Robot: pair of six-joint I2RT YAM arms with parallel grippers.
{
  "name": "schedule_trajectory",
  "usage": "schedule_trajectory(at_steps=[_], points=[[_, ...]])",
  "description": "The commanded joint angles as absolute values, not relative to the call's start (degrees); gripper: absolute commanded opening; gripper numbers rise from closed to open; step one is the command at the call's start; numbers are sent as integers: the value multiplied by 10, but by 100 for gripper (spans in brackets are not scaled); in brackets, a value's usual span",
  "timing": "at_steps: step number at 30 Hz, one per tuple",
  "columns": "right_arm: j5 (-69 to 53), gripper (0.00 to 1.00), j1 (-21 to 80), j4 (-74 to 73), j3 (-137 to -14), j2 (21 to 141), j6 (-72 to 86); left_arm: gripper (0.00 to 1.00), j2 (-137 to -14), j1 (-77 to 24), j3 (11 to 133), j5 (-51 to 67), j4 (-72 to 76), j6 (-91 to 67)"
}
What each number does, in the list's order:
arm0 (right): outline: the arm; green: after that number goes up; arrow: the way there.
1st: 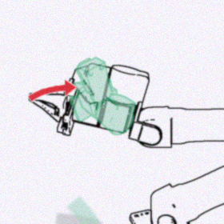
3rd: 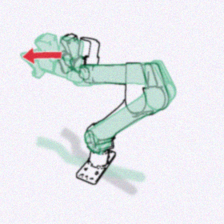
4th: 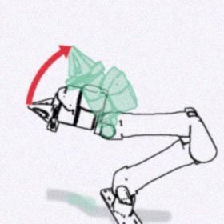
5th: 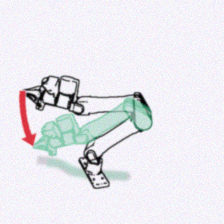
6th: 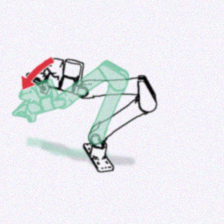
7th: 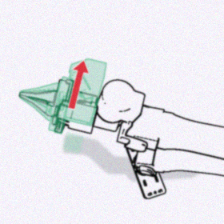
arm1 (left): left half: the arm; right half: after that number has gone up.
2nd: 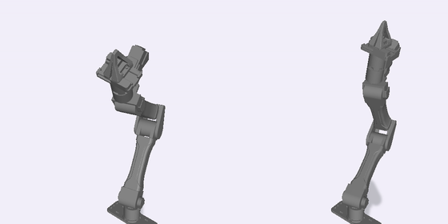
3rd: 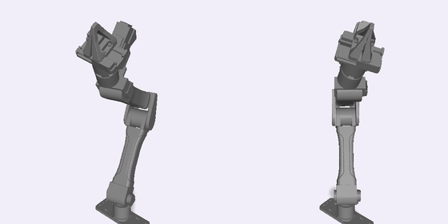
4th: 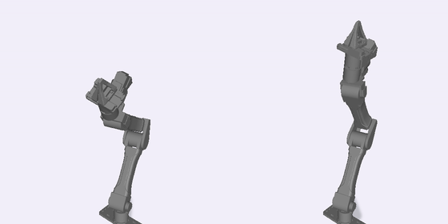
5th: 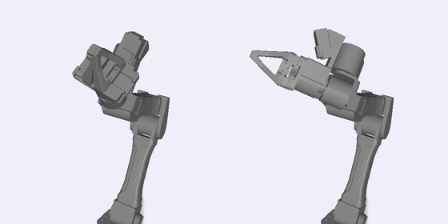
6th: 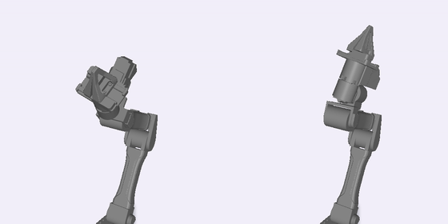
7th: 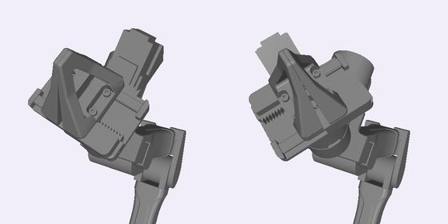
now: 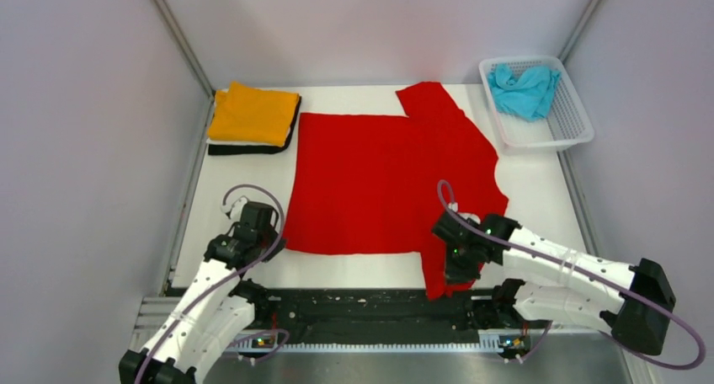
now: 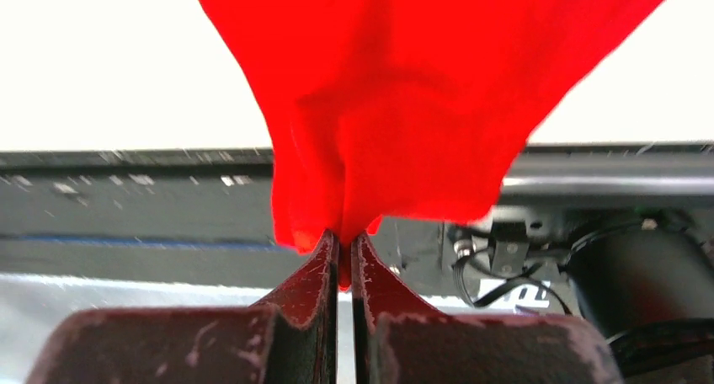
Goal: Fold and stack the t-shirts
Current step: Fold the flattened tshirt in 1/3 of the way
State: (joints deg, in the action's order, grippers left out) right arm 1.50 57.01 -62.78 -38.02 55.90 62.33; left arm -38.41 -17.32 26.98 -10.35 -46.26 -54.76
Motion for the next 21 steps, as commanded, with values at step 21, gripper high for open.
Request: schedule_trajectory(at_steps=[21], points=[[222, 0, 294, -392, -591, 681, 347, 0, -657, -156, 440, -203, -324, -511]])
